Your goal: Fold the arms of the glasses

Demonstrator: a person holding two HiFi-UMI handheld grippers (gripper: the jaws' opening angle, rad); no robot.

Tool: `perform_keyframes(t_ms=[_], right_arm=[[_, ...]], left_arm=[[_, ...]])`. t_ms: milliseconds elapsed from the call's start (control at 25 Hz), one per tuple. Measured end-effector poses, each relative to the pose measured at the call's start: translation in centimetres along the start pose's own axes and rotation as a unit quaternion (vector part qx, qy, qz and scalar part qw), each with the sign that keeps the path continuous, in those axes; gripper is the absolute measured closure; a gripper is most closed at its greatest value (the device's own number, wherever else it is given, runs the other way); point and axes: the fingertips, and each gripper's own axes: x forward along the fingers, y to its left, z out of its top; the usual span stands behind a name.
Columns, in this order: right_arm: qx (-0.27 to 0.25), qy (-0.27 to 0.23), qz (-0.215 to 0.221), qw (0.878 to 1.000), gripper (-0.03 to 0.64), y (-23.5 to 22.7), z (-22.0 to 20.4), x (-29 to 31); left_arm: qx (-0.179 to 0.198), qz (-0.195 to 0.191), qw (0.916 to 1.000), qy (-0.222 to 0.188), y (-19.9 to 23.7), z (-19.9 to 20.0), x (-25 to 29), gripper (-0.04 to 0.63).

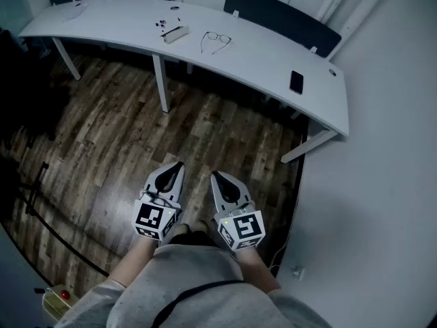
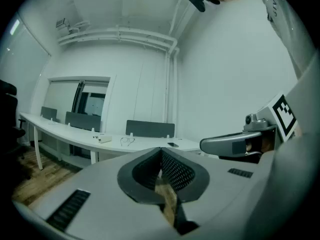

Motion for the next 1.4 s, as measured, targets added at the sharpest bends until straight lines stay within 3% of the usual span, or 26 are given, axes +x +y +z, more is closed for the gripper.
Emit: perform_keyframes(t_ms=[960, 1240, 1400], right_arm=[[-0.038, -0.037, 0.026, 0.998, 0.598, -3.7, 3.1, 1.1], [0.0, -0.049, 0.0, 0.999, 0.597, -7.3, 2.6, 0.0], [0.009, -0.045, 0.015, 0.999, 0.597, -7.9, 2.3, 1.0]], left_arm=[[0.007, 0.005, 0.999, -0.043, -1.0, 3.1, 5.5, 0.58], [0.005, 0.022, 0.999, -0.039, -1.7, 2.7, 6.6, 0.58], [-0.01, 0.047, 0.9984, -0.03, -0.1, 2.1, 7.4, 0.58]])
